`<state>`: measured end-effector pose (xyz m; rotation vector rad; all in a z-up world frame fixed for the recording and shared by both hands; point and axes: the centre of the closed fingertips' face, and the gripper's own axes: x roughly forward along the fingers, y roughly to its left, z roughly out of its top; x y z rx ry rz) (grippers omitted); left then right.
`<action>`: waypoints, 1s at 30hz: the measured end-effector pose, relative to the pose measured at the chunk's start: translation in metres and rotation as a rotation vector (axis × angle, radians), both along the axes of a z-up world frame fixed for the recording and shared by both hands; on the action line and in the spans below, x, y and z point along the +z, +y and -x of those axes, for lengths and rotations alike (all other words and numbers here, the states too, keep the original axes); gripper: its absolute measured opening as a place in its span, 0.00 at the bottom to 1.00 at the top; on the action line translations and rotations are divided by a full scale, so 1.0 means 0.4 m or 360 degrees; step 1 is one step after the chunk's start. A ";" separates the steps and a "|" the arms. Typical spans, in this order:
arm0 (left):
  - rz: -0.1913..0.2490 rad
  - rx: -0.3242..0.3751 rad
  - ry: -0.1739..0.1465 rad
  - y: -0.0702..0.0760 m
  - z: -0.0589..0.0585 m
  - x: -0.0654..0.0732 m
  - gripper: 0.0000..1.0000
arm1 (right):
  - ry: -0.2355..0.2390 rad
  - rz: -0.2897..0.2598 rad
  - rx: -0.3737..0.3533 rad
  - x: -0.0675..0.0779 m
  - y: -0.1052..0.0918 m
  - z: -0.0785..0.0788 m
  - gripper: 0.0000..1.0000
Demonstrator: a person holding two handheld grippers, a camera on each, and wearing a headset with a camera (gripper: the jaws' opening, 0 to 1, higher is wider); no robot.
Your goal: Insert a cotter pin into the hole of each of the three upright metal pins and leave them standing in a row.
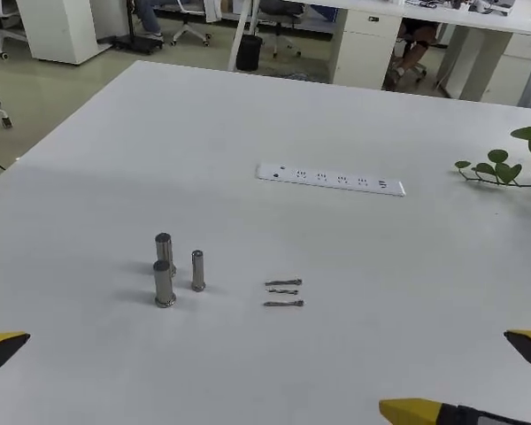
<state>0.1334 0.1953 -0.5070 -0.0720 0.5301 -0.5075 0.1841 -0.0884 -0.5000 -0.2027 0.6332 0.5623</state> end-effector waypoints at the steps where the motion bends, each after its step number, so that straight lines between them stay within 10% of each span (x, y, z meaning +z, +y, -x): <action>1: 0.0000 -0.0004 -0.0001 -0.001 0.001 0.001 0.99 | 0.0001 0.0002 0.0004 0.000 0.001 0.000 0.96; 30: -0.0040 0.0023 -0.0079 0.011 -0.026 0.012 0.97 | 0.0021 0.0018 0.0007 -0.005 -0.001 -0.002 0.95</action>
